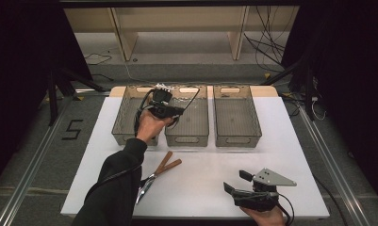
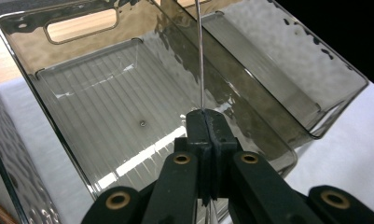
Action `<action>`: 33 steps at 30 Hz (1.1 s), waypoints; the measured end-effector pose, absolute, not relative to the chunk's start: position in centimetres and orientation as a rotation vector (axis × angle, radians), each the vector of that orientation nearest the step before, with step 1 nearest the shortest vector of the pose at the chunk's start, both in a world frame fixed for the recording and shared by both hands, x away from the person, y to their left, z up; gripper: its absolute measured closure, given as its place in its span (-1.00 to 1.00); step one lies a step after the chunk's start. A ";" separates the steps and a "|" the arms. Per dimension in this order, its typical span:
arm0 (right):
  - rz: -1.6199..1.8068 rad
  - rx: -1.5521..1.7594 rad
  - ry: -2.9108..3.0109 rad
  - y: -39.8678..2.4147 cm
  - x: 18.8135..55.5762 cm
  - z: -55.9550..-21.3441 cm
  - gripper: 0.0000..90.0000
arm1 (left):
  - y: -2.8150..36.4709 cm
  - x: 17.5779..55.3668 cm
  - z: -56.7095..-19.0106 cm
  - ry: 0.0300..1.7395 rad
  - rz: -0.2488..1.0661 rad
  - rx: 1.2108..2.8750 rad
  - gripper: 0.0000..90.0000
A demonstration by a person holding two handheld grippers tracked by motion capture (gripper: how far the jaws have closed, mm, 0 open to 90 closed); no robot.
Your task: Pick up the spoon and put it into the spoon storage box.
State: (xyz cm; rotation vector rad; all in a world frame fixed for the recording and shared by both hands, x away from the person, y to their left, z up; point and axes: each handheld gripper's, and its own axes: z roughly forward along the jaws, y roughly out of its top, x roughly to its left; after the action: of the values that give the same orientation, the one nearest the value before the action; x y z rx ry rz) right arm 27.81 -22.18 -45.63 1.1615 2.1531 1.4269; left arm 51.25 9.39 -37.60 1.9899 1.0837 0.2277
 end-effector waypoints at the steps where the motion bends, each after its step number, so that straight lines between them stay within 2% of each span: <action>1: 1.427 1.162 2.153 -22.2 27.8 -45.6 -0.43 | 9.3 51.3 -37.7 1.084 0.227 1.990 0.99; 22: 1.429 1.164 2.157 -22.1 27.8 -45.6 -0.43 | 8.4 52.1 -39.7 1.129 0.249 2.026 0.94; 25: 1.431 1.164 2.156 -22.1 27.8 -45.6 -0.43 | 8.4 52.0 -39.4 1.133 0.240 2.014 0.55; 33: 1.433 1.163 2.153 -22.2 27.8 -45.6 -0.43 | 9.3 50.7 -37.8 1.099 0.220 1.994 0.14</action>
State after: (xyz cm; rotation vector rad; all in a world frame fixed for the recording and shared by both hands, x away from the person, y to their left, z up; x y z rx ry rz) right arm 27.80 -22.17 -45.60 1.1634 2.1529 1.4327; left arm 50.70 9.32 -37.83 1.9938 1.0989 0.2202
